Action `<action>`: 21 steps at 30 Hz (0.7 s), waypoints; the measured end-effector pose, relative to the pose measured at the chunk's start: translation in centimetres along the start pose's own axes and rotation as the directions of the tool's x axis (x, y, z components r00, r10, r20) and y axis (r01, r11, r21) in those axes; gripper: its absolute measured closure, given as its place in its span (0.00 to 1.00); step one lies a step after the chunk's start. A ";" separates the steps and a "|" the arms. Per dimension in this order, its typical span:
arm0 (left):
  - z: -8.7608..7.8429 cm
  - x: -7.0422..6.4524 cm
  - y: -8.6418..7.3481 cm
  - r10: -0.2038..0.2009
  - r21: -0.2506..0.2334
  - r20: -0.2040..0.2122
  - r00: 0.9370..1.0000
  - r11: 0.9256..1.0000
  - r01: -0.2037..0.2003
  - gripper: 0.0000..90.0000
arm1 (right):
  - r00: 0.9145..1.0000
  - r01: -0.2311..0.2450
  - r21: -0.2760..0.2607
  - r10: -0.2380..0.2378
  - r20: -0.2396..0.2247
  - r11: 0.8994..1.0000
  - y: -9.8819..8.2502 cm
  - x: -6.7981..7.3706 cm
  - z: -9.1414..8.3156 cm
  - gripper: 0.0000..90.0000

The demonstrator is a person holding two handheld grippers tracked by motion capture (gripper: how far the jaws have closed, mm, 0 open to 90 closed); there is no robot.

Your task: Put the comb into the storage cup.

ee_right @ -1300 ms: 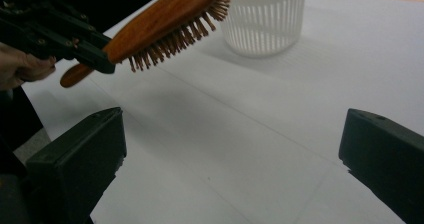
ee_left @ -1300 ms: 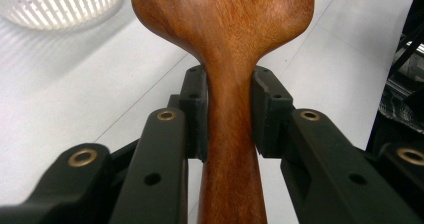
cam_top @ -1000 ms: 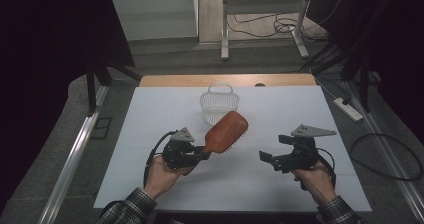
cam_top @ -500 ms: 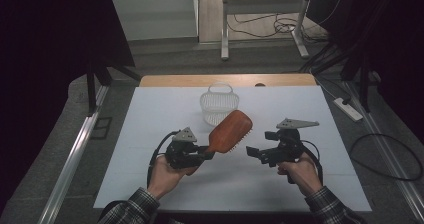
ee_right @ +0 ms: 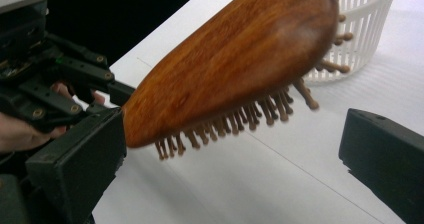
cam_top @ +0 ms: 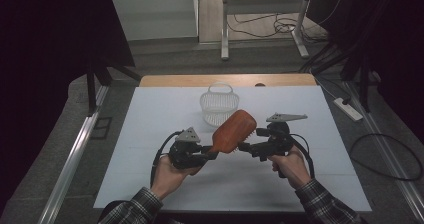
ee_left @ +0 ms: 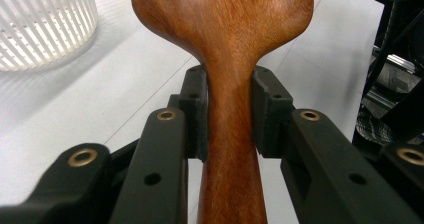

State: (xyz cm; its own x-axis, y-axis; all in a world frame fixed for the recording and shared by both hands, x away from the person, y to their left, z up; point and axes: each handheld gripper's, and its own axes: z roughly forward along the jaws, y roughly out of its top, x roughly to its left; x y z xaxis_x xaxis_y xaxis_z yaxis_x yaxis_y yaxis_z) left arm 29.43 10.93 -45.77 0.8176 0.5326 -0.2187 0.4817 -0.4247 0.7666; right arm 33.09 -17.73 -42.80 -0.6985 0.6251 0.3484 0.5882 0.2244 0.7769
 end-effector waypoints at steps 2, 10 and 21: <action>0.1 0.0 0.1 0.001 -0.001 0.001 1.000 1.000 -0.001 0.79 | 1.000 -0.008 0.006 0.008 0.008 1.000 0.2 0.0 0.3 0.00; 0.3 -0.2 0.1 0.006 -0.006 -0.005 1.000 1.000 -0.006 0.79 | 0.999 -0.034 0.022 0.033 0.006 0.999 1.0 0.0 1.7 0.00; 0.2 -0.5 0.1 0.010 -0.027 -0.013 1.000 1.000 -0.011 0.79 | 0.996 -0.082 0.035 0.084 -0.040 0.996 1.5 0.3 3.3 0.01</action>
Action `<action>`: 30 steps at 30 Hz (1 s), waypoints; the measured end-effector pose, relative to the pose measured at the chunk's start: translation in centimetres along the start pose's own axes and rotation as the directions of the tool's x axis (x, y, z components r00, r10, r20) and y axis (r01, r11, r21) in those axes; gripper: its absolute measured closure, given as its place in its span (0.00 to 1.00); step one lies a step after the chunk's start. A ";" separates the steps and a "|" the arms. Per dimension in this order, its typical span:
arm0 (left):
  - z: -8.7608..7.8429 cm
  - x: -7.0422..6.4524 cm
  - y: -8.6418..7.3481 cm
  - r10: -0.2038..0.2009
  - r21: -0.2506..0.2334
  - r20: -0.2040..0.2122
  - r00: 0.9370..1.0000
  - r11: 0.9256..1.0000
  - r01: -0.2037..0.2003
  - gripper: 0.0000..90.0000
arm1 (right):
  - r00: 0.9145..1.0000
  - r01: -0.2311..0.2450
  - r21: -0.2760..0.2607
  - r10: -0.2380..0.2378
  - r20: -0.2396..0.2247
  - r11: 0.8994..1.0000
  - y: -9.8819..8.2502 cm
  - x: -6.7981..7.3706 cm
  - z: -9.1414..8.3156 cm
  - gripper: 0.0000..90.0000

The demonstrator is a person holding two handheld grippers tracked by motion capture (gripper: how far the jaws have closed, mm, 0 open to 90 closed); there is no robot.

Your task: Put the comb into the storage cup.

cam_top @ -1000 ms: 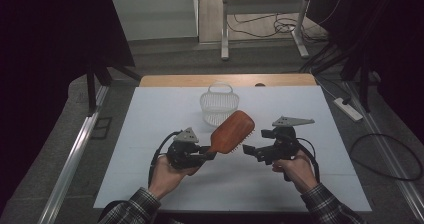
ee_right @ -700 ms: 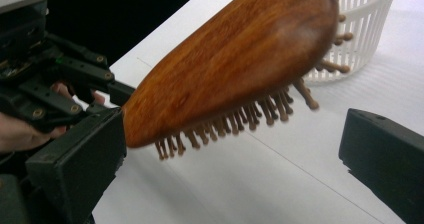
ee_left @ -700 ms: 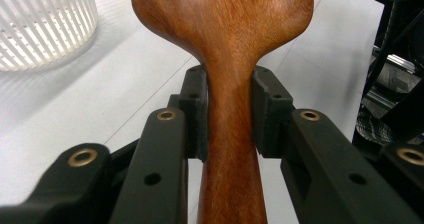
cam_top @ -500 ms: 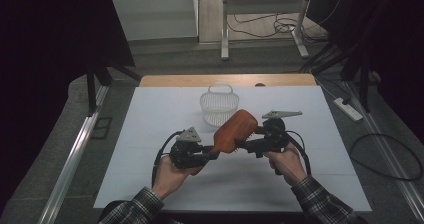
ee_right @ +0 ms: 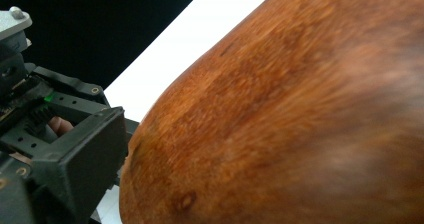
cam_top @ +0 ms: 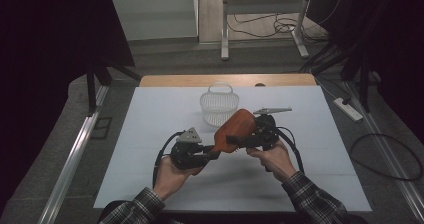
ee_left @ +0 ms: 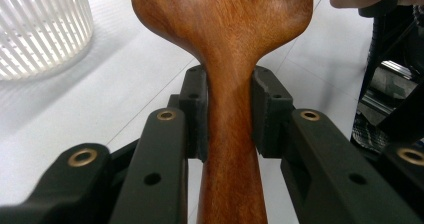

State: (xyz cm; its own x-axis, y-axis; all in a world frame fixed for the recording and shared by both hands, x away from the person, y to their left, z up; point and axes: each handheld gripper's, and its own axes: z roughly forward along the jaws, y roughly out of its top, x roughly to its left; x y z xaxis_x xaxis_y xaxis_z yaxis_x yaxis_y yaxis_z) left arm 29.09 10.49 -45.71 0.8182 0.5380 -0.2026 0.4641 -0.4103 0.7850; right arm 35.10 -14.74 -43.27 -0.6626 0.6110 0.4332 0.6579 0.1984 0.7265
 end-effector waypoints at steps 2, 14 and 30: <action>0.0 -0.1 0.0 0.003 -0.001 -0.003 1.000 1.000 -0.003 0.79 | 1.000 -0.010 -0.001 0.010 -0.011 1.000 0.0 0.0 0.1 0.05; 0.4 -0.3 -0.1 0.028 0.015 -0.015 1.000 1.000 -0.027 0.79 | 0.981 -0.149 -0.032 0.143 -0.133 0.988 -0.2 -1.1 -0.8 0.37; 1.3 -0.3 -0.2 0.038 0.048 -0.001 0.999 0.998 -0.038 0.79 | 0.953 -0.226 -0.014 0.218 -0.211 0.974 0.1 -1.2 -1.5 0.59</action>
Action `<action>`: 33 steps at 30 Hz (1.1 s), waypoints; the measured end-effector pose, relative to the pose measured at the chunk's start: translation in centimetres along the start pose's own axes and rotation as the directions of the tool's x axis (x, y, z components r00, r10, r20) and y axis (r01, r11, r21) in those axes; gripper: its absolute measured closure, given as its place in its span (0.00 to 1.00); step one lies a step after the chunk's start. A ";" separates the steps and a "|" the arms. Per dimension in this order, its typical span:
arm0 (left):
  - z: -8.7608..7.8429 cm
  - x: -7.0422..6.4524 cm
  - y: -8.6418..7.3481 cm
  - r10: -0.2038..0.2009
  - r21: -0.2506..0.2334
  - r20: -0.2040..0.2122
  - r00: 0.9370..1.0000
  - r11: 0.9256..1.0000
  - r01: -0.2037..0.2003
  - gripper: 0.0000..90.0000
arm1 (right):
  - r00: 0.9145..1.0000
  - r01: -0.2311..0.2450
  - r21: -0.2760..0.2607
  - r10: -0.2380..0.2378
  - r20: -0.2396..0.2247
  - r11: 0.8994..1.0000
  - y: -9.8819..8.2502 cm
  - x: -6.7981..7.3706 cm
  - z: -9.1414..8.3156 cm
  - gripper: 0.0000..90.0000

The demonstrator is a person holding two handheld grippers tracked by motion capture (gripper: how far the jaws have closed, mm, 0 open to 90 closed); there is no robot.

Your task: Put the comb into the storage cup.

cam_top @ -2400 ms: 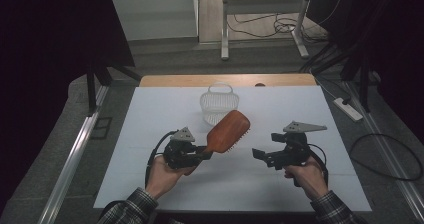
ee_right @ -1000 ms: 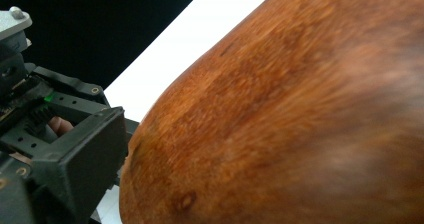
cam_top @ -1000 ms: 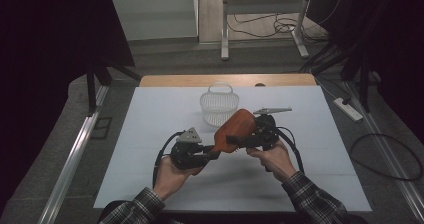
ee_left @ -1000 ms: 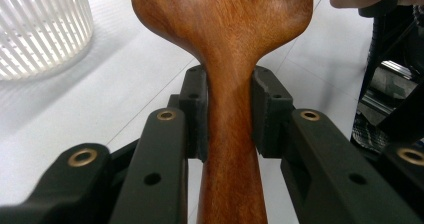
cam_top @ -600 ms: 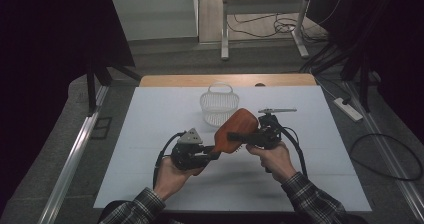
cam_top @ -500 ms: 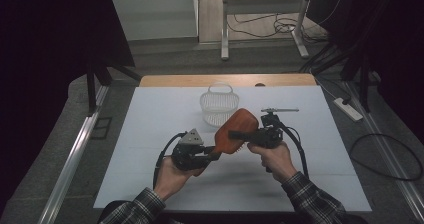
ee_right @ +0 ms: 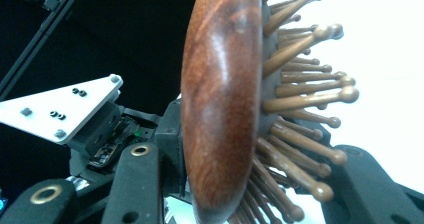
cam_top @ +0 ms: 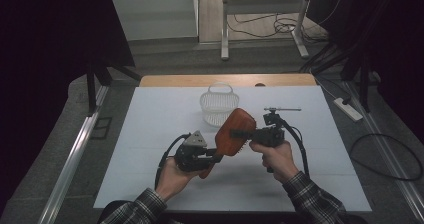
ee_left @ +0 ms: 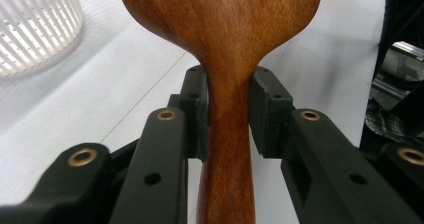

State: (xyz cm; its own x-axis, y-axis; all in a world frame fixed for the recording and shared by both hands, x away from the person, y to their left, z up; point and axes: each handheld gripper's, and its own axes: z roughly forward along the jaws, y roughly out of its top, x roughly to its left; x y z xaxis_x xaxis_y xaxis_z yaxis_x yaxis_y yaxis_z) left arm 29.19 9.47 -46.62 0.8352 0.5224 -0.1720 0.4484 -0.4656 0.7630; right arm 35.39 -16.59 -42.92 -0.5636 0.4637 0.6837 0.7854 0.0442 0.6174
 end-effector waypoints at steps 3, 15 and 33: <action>0.1 0.1 -0.1 -0.002 -0.002 0.005 1.000 1.000 0.002 0.78 | 1.000 -0.004 0.007 0.004 0.003 1.000 0.1 0.1 0.0 0.60; 0.1 0.6 -0.2 -0.038 0.036 -0.024 0.999 0.999 0.039 0.51 | 0.999 0.011 -0.035 -0.010 0.041 0.999 0.8 -0.1 -1.2 0.60; -1.1 1.7 -0.9 -0.090 0.023 -0.007 0.996 0.996 0.090 0.15 | 0.995 0.069 -0.060 -0.065 0.079 0.996 1.8 0.2 -1.9 0.60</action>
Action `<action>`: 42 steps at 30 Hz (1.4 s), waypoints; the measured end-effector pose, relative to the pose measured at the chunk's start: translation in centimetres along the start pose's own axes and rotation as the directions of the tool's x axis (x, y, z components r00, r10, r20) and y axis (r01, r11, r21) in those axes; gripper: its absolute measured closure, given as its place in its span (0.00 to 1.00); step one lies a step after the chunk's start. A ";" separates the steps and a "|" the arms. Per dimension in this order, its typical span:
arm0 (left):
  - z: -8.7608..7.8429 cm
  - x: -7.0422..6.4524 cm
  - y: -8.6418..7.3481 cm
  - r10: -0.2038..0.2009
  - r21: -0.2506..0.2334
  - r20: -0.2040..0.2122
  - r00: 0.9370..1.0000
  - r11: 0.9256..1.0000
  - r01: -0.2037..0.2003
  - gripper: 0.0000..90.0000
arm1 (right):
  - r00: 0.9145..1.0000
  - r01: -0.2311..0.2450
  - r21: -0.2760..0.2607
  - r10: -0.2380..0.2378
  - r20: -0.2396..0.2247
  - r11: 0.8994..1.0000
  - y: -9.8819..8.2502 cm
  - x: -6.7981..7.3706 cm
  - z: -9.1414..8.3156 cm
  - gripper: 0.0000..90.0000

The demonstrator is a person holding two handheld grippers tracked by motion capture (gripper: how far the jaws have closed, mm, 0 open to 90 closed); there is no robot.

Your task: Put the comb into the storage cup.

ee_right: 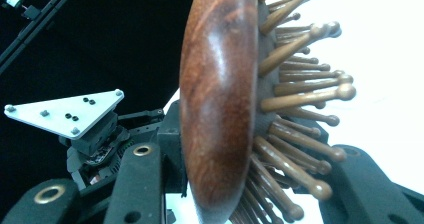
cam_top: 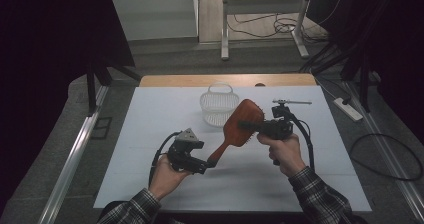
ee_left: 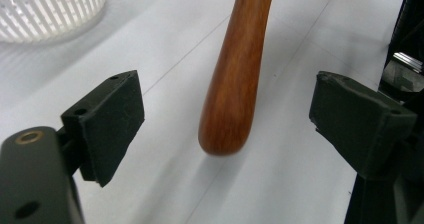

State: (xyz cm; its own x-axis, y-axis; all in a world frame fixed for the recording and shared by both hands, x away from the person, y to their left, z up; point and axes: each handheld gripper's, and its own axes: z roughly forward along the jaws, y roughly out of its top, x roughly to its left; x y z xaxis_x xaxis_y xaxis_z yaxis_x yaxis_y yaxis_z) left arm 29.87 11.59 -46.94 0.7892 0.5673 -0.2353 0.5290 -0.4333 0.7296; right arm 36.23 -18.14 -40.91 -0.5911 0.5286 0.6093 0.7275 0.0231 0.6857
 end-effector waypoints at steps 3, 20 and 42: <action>-0.2 0.1 -0.1 -0.006 0.004 -0.001 1.000 1.000 0.006 0.12 | 1.000 0.006 -0.001 -0.006 0.005 1.000 0.1 0.0 -0.1 0.60; -1.4 1.2 -1.3 -0.031 -0.014 -0.031 0.999 0.999 0.031 0.01 | 0.999 0.037 -0.022 -0.037 0.028 0.999 0.8 0.2 -0.1 0.60; -4.7 1.9 -3.6 -0.062 -0.070 -0.054 0.997 0.996 0.058 0.00 | 0.998 0.052 -0.051 -0.049 0.048 0.997 1.9 -0.1 -0.4 0.60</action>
State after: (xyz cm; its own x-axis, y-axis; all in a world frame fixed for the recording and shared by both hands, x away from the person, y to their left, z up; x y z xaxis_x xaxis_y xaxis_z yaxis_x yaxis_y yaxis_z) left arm 27.97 17.50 -47.05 0.7368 0.6302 -0.2448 0.5510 -0.3499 0.7576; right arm 37.48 -18.44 -39.53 -0.6088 0.5673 0.5546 0.6772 0.0074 0.7358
